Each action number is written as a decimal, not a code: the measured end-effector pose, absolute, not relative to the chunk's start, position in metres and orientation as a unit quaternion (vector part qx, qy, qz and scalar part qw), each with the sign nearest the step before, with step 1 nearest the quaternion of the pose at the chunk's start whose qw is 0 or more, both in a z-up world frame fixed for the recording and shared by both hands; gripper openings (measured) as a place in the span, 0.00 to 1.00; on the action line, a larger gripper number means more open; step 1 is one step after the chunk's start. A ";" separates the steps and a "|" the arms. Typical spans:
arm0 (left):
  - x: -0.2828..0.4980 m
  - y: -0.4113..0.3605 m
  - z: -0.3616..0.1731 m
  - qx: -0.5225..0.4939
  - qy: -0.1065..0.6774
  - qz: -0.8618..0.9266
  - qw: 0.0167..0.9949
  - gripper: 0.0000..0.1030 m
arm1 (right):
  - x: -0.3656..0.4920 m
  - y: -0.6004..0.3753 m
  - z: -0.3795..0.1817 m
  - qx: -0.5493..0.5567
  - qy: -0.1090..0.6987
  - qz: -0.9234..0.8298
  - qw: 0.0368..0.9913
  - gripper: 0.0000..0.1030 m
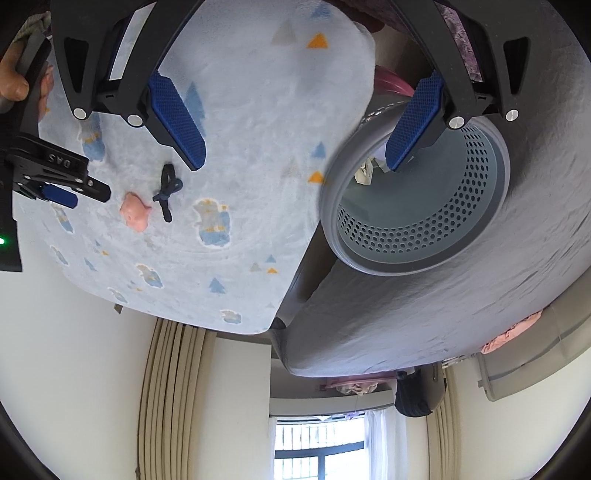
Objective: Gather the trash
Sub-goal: 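Grasp the pink pig toy with the right tool and lift it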
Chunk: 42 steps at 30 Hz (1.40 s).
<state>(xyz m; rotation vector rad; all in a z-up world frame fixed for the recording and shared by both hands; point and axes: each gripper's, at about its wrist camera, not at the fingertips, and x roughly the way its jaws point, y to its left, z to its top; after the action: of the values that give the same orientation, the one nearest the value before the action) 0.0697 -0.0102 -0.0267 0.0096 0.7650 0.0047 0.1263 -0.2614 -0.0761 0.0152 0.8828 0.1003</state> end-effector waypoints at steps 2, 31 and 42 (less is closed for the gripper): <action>0.073 -0.015 -0.032 0.010 0.379 0.004 0.925 0.93 | 0.138 -0.260 -0.082 0.008 0.434 0.055 0.899 0.73; 0.127 -0.062 -0.070 0.027 0.438 -0.012 0.898 0.93 | 0.191 -0.243 -0.098 0.009 0.460 0.085 0.884 0.32; 0.147 -0.100 -0.080 0.035 0.445 -0.036 0.894 0.93 | 0.183 -0.274 -0.079 0.044 0.443 0.070 0.893 0.32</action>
<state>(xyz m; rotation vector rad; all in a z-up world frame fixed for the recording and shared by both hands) 0.1465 -0.1004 -0.0801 0.0729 0.9230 -0.0753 0.1827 -0.2742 -0.0792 0.0915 0.9185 0.1444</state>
